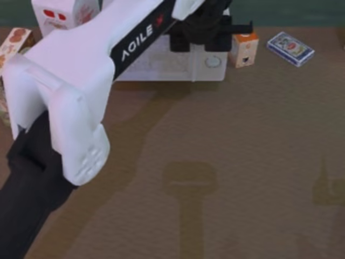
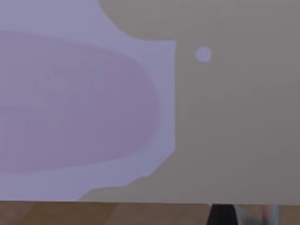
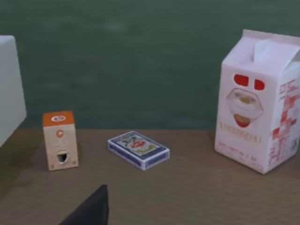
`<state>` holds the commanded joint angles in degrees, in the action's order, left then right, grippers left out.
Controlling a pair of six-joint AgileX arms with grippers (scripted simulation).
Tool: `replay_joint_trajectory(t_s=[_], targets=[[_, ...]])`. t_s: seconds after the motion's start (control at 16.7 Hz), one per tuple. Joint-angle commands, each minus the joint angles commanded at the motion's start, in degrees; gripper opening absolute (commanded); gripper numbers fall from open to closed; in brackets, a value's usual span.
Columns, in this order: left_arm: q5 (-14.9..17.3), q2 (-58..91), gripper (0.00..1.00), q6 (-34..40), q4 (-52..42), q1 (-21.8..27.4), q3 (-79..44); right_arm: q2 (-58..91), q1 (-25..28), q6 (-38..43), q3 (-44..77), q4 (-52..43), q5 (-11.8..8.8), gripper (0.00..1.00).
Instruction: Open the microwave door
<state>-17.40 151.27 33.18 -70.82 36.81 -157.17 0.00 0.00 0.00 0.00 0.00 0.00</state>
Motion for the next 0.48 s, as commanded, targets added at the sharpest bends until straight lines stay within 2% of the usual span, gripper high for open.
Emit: replay_joint_trajectory(t_s=[0.06,0.12,0.48], targets=[[0.00,0.00,0.02,0.00,0.00,0.00,0.00,0.00,0.00,0.00,0.00,0.00,0.00,1.00],[0.00,0.00,0.00,0.00,0.00,0.00,0.00,0.00,0.00,0.00,0.00,0.00,0.00,1.00],[0.00,0.00,0.00,0.00,0.00,0.00,0.00,0.00,0.00,0.00,0.00,0.00,0.00,1.00]])
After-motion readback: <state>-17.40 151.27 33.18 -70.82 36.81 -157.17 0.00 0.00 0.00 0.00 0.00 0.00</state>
